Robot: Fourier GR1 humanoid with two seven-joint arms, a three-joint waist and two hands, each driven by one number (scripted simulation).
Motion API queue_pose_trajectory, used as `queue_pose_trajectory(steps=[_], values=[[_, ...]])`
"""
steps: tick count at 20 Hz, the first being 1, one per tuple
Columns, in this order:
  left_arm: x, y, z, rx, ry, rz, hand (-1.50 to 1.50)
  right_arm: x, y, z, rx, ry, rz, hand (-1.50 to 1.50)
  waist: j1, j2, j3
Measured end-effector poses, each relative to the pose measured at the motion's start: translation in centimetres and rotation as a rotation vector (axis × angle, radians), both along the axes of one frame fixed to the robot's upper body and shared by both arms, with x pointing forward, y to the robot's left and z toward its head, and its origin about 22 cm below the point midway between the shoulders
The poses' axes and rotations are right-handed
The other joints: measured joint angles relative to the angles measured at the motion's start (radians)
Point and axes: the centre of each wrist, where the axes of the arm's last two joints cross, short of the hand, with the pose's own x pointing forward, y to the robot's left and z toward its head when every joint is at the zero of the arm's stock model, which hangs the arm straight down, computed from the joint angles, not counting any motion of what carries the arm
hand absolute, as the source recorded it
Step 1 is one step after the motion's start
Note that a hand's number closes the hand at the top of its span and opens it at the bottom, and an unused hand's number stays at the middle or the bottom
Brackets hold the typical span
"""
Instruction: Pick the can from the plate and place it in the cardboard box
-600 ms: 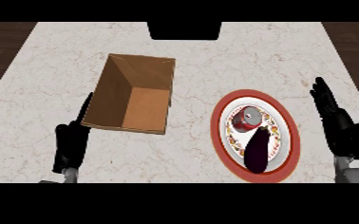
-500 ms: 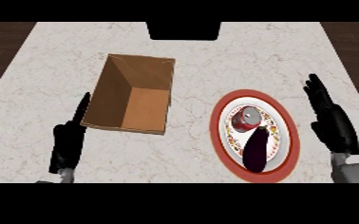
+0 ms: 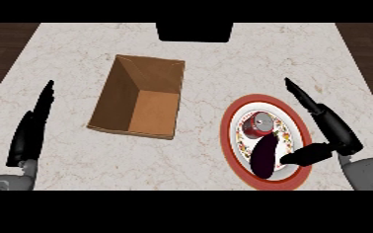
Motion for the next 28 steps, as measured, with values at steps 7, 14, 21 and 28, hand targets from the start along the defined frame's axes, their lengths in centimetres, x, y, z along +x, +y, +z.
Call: queue_pose_trajectory(steps=[7,14,21,28], values=[[0.8,1.8,0.5,0.034,0.005,0.015,0.00,0.6,-3.6,-3.8,0.189,-0.053,0.153,-1.50,-0.006,0.005,0.004],[1.3,1.9,1.1,0.036,0.003,0.009,0.00,3.8,-6.0,-0.1,-0.151,-0.123,0.231,-1.50,-0.009,0.001,0.002],[1.0,2.5,0.3,0.039,0.011,0.021,0.00,7.0,-3.2,3.5,-0.463,-0.053,0.369,-1.50,-0.015,-0.003,0.000],[1.1,3.1,0.5,0.046,0.009,0.026,0.00,8.7,1.0,4.7,-0.658,0.050,0.456,-1.50,-0.022,-0.004,0.000]])
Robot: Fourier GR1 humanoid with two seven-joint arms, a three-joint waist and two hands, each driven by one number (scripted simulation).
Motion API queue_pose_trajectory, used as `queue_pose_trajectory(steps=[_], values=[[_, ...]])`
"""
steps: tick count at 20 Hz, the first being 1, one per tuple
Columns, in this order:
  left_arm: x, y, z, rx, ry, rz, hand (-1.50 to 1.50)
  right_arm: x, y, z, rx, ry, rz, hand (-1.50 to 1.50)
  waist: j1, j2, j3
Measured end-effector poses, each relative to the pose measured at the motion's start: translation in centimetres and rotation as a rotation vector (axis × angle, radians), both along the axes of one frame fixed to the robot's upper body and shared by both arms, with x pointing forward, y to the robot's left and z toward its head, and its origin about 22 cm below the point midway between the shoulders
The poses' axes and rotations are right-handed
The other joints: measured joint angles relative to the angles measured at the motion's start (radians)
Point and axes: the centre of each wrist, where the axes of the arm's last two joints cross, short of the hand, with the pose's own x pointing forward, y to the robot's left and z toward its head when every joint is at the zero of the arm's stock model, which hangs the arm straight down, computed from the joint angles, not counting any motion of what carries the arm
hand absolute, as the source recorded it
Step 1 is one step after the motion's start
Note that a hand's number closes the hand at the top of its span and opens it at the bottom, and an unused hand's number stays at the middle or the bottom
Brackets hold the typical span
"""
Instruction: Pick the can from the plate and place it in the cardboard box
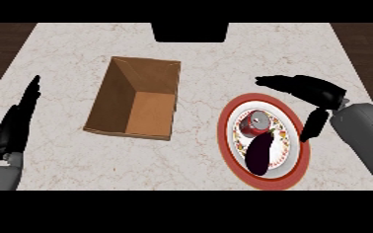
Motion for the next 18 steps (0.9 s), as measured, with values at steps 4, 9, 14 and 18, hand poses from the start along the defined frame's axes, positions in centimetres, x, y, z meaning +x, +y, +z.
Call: queue_pose_trajectory(steps=[4,9,14,18], values=[[-0.2,0.1,-0.4,0.000,0.003,0.007,0.00,0.0,2.3,-0.4,-0.066,0.016,0.002,-1.50,-0.004,0.000,0.001],[-0.4,-0.2,0.0,-0.002,0.005,0.008,0.00,0.0,3.5,-1.1,-0.107,0.014,0.007,-1.50,-0.004,0.000,0.001],[0.1,-0.5,-0.1,0.004,0.000,0.006,0.00,-0.1,4.4,-1.6,-0.121,0.016,0.010,-1.50,-0.005,0.000,0.001],[-0.2,-0.4,-0.4,0.002,-0.003,0.003,0.00,-0.6,4.5,-1.8,-0.102,0.026,0.021,-1.50,-0.006,0.000,0.001]])
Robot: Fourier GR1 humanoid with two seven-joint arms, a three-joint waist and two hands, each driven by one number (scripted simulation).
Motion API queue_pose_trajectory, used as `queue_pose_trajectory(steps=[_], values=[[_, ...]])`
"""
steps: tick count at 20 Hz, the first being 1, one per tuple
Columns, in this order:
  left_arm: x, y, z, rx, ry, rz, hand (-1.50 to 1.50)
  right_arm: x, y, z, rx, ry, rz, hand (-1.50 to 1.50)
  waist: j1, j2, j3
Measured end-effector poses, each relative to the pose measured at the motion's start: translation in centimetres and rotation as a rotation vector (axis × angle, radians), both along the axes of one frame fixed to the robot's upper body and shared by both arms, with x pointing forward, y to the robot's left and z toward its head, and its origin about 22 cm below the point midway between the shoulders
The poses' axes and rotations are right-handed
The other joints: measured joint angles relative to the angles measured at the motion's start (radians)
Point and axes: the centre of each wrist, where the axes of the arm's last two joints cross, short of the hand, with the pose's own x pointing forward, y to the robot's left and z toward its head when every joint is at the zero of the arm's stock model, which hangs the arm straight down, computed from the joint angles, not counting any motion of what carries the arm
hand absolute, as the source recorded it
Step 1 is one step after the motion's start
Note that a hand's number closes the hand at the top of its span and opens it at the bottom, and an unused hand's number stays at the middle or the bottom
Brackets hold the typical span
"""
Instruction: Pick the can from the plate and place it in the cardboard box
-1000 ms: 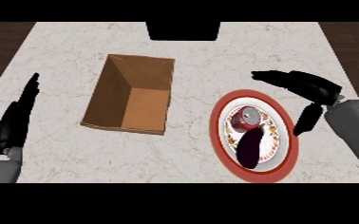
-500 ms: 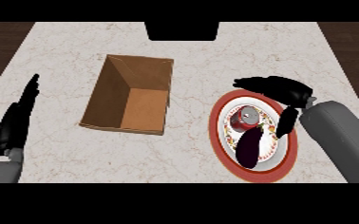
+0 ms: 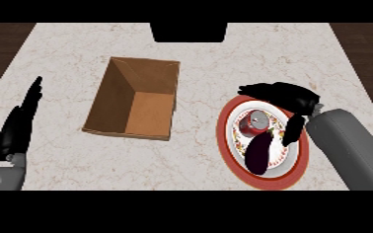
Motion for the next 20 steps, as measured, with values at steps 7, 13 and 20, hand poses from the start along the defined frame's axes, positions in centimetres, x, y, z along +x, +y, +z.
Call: queue_pose_trajectory(steps=[7,13,20], values=[[0.0,-0.5,0.1,-0.001,0.004,0.006,0.00,-0.3,1.4,1.0,0.058,0.014,0.064,-1.50,-0.002,0.000,0.000],[-0.3,0.3,0.4,-0.005,0.006,0.005,0.00,-2.0,2.8,1.6,0.047,0.013,0.082,-1.50,-0.003,-0.001,0.000],[-0.2,0.4,0.0,-0.005,0.006,0.009,0.00,-2.6,4.1,-0.6,-0.062,0.027,0.043,-1.50,-0.001,0.000,0.000]])
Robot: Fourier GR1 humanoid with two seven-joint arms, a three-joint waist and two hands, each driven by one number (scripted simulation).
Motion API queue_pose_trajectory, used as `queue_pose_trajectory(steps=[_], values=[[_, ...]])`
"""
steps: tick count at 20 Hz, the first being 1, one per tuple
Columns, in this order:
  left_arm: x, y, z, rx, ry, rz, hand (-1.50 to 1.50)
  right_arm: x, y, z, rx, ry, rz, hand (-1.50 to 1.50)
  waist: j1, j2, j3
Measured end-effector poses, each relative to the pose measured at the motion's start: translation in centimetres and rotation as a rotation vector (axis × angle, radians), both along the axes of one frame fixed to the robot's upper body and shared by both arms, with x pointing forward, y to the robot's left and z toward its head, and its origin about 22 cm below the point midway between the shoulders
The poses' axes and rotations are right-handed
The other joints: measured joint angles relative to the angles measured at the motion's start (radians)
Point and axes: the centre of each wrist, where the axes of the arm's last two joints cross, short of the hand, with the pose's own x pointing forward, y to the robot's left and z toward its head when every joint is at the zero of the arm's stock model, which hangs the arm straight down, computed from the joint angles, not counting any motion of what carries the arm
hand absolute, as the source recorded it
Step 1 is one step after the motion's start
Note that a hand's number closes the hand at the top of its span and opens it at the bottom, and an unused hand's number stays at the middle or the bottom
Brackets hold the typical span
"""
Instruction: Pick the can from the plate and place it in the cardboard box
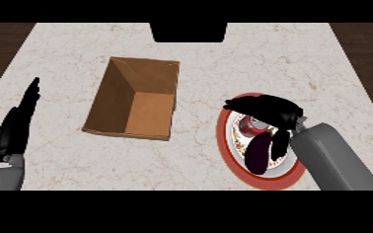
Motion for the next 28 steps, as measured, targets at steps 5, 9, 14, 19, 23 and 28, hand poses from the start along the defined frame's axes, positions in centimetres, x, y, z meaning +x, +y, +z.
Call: queue_pose_trajectory(steps=[5,9,14,19,23,28], values=[[0.5,0.7,0.3,0.007,0.001,-0.003,0.00,0.4,0.8,-1.5,-0.018,-0.028,-0.022,1.50,0.001,-0.002,-0.002],[0.6,0.4,0.2,-0.006,0.003,-0.012,0.00,0.6,0.9,-1.8,0.013,-0.138,-0.037,1.50,0.001,-0.005,-0.006],[0.5,0.2,0.3,-0.004,-0.001,-0.009,0.00,1.5,0.8,-1.9,0.052,-0.261,-0.061,1.50,0.003,-0.005,-0.006],[0.4,-0.6,0.1,-0.003,-0.005,-0.024,0.00,5.0,0.5,-1.3,0.050,-0.305,-0.016,1.50,0.016,0.000,-0.004],[1.1,-0.8,0.9,0.001,-0.013,-0.032,0.00,7.5,0.5,-0.2,0.067,-0.375,-0.018,1.50,0.024,0.006,-0.001],[0.3,-0.5,0.3,-0.003,-0.005,-0.027,0.00,9.1,-0.6,2.2,0.127,-0.512,-0.049,1.50,0.018,0.005,0.001]])
